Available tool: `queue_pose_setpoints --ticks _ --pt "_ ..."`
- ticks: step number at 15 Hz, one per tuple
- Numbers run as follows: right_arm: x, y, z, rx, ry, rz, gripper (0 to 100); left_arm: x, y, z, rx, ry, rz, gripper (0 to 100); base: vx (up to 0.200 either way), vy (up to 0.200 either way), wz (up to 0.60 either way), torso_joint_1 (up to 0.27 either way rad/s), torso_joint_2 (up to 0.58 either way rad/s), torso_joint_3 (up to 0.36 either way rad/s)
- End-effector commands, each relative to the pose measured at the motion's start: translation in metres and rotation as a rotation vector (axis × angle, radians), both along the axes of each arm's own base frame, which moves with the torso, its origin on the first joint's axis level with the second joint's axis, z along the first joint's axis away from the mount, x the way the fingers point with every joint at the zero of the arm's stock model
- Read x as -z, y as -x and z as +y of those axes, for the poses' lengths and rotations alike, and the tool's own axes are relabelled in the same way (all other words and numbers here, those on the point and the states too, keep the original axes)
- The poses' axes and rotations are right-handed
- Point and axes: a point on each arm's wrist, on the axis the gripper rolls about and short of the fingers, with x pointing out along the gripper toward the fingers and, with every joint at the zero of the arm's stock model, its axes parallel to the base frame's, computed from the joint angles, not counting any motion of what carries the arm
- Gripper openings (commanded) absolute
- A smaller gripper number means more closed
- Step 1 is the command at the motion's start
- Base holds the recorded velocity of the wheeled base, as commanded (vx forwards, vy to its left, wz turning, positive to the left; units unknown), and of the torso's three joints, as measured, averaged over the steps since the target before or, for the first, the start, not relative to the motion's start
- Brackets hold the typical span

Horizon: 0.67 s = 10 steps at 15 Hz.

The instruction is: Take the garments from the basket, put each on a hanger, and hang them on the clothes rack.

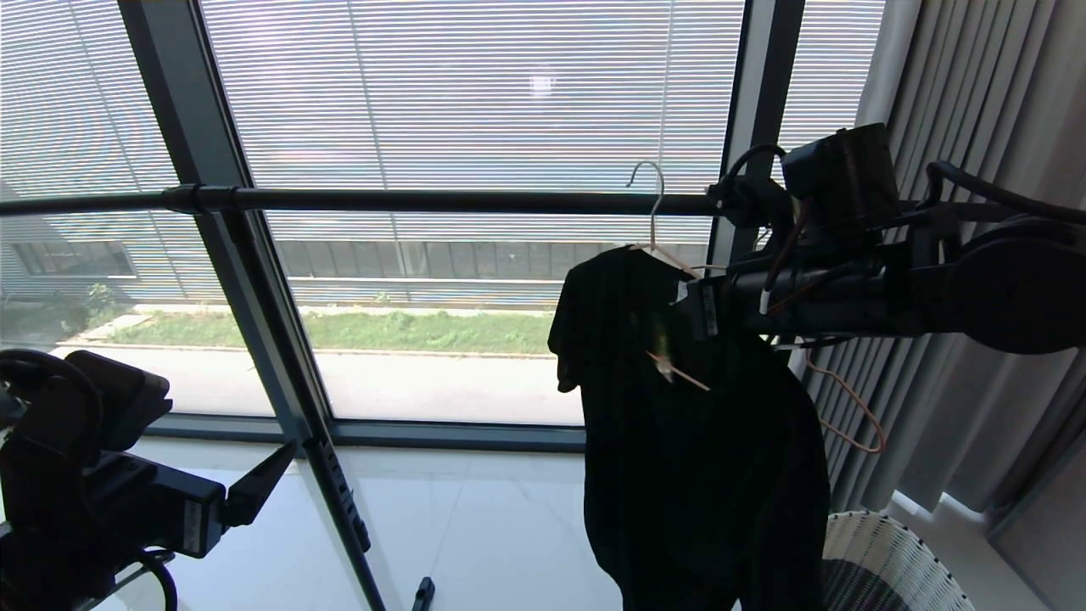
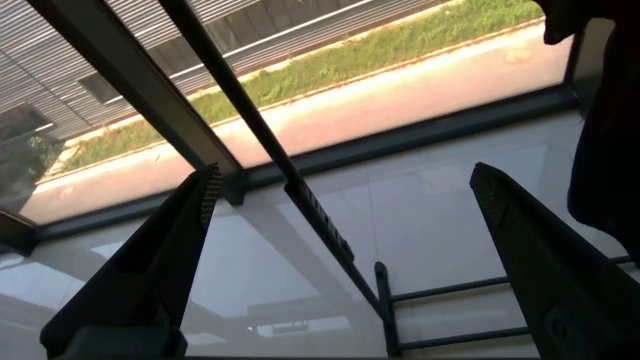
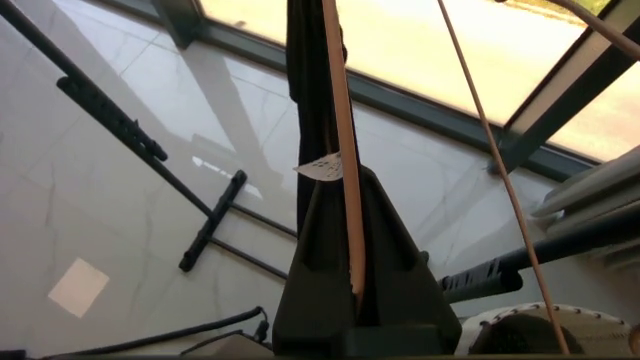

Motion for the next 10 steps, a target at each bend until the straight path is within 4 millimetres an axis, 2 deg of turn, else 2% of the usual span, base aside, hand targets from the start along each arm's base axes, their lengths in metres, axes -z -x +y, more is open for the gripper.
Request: queue_pose_setpoints --ticks 1,10 --pt "0.0089 -0.0133 0.0071 0.009 0.013 0.014 0 0.0001 0.004 0.0006 0.001 0.002 -0.009 100 0.0 0.0 0.0 0.0 0.0 0.0" --pt "0.0115 -0.0197 0.0114 0.01 0.016 0.018 0 0.0003 0.0031 0.0003 0.001 0.001 -0.006 100 0.0 0.0 0.0 0.0 0.0 0.0"
